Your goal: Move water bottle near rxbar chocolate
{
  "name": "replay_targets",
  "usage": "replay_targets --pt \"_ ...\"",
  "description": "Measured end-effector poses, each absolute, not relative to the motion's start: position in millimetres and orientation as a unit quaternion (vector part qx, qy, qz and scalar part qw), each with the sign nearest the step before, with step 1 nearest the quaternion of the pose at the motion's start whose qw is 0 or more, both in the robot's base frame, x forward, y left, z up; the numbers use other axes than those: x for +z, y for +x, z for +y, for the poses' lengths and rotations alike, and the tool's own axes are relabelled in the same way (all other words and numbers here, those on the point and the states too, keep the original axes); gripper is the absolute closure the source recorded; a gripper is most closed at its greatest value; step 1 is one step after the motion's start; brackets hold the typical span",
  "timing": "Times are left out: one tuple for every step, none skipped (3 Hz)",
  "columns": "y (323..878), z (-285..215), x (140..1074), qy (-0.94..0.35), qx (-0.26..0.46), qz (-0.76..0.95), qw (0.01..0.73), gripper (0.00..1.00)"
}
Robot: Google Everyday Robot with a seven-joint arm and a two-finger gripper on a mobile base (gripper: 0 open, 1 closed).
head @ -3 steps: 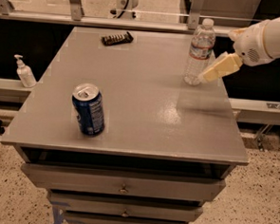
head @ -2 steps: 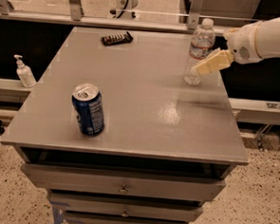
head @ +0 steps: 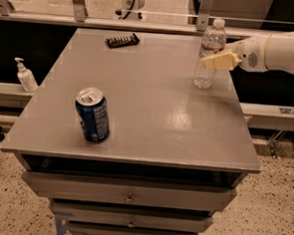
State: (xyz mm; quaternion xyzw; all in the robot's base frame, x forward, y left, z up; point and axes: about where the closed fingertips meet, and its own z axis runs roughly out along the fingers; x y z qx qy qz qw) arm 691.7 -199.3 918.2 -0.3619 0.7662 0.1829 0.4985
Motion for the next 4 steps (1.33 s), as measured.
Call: replay_targets --pt "692 -203 919 -0.337 0.213 0.761 0.512 0.65" --pt "692 -200 918 -0.339 0.214 0.761 0.510 0.87" --pt "693 -198 917 -0.340 0.215 0.761 0.510 1.00" --pt "701 -190 934 -0.348 0.203 0.742 0.536 1.00"
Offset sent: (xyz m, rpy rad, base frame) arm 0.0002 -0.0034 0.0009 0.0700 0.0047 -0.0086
